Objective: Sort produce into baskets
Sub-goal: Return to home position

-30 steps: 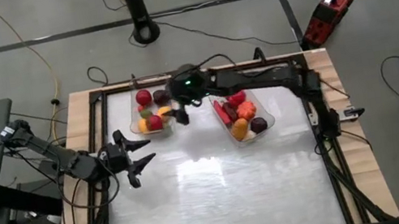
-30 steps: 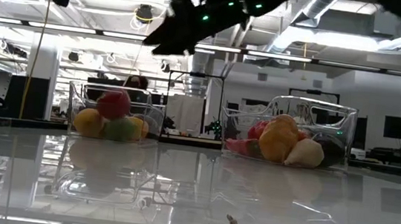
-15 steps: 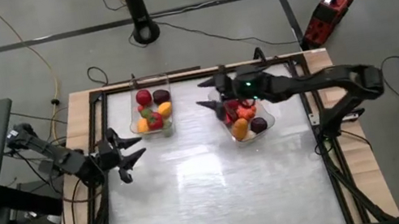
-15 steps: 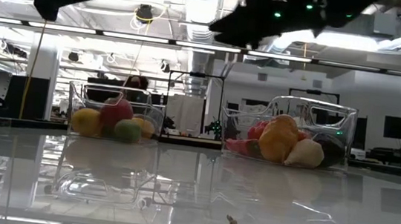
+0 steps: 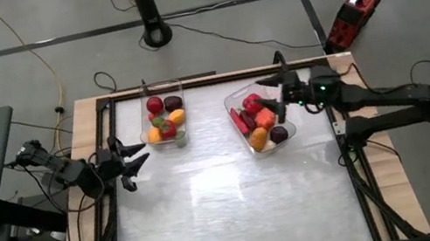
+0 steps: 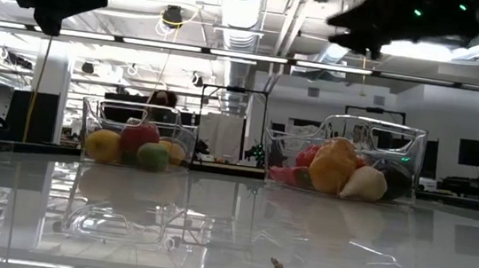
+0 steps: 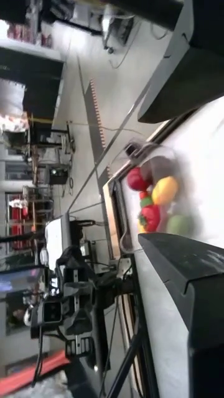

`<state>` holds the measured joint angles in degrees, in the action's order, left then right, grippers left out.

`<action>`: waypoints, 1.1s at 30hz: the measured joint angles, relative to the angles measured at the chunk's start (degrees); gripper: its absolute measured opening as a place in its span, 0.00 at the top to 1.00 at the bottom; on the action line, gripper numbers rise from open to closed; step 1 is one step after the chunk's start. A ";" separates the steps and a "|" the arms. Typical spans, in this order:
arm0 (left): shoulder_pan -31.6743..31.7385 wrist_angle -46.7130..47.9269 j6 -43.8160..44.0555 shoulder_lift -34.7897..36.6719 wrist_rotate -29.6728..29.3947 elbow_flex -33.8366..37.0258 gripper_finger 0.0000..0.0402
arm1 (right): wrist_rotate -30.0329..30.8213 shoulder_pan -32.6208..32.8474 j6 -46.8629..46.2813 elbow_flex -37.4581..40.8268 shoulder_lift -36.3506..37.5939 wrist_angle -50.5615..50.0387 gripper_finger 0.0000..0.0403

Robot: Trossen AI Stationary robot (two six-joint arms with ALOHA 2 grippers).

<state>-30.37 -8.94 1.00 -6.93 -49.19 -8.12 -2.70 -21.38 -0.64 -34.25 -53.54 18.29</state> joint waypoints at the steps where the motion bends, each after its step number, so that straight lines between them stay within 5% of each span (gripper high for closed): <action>1: 0.00 1.23 -0.07 0.79 -0.87 0.00 0.63 | 0.02 -0.33 -0.60 1.64 1.68 0.03 0.19; 19: 0.06 9.92 1.85 3.24 -4.18 0.04 0.63 | 3.09 -1.16 -10.78 24.34 31.36 0.38 0.19; 26: 2.03 -1.11 1.02 3.21 -5.42 7.51 0.63 | 3.14 0.37 -16.07 33.62 36.48 4.57 0.19; 33: 1.72 -2.95 -2.70 3.27 -0.76 5.69 0.63 | 3.10 2.90 -15.99 33.69 44.10 3.26 0.19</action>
<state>-28.65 -11.90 -1.70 -3.66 -49.95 -2.43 0.40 -18.48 -16.63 -0.56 -9.44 21.55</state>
